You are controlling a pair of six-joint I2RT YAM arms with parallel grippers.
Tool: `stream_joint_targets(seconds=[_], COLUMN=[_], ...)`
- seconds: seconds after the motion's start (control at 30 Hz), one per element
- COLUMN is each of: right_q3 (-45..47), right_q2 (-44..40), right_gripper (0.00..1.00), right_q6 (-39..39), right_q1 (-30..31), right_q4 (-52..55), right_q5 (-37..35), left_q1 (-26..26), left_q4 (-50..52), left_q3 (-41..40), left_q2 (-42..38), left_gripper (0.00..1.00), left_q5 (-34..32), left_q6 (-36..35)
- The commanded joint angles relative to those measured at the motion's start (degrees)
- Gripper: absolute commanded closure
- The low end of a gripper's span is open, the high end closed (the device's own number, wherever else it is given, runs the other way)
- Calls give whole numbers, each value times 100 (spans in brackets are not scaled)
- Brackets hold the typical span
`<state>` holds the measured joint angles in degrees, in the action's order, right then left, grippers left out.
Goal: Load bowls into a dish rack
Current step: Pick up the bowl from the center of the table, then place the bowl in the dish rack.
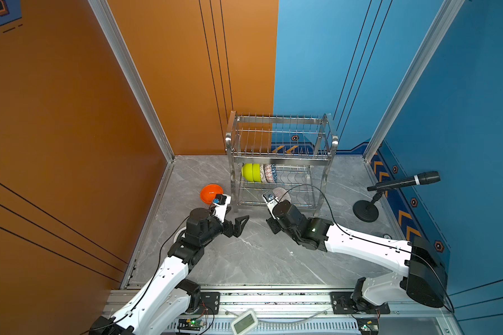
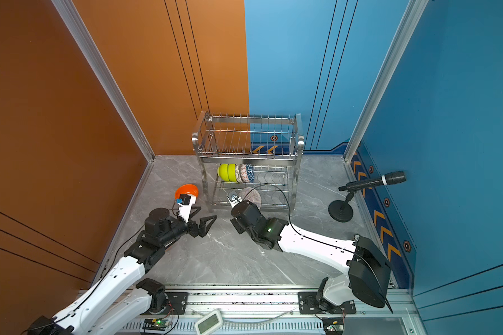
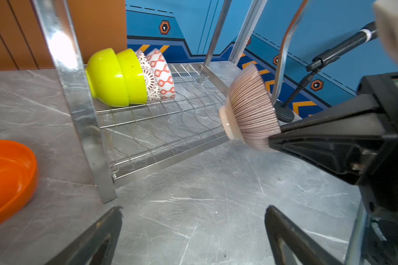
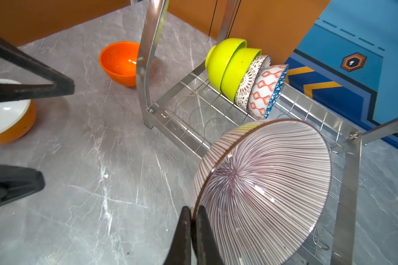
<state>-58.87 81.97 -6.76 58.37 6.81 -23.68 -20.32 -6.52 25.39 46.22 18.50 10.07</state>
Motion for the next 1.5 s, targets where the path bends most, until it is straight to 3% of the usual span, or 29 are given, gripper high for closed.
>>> stream_joint_targets(seconds=[0.0, 0.27, 0.57, 0.77, 0.93, 1.27, 1.47], right_q3=[64, 335, 425, 447, 417, -142, -300], right_q2=[14, 183, 522, 820, 1033, 1704, 1920], right_gripper=[100, 100, 100, 100, 100, 100, 100], right_q6=[-253, -682, -1433, -1965, -2480, -3386, -3494], right_q1=[-43, -157, -370, -532, -827, -1396, -1460], right_q4=[-1094, -2084, -2711, -3083, -3160, -2932, -3117], right_q5=[-796, -1544, -1714, -1886, -1517, -354, -360], left_q1=[30, 36, 81, -116, -454, -465, -447], left_q4=[120, 195, 195, 187, 187, 178, 182], left_q3=[-67, -10, 28, -60, -77, -145, -91], left_q2=[-180, -201, -280, -326, -389, -653, -535], left_gripper=[2, 2, 2, 2, 2, 2, 2], left_q5=[-622, -574, -457, -525, -726, -918, -939], left_q6=[-125, -85, 76, 570, 720, 690, 523])
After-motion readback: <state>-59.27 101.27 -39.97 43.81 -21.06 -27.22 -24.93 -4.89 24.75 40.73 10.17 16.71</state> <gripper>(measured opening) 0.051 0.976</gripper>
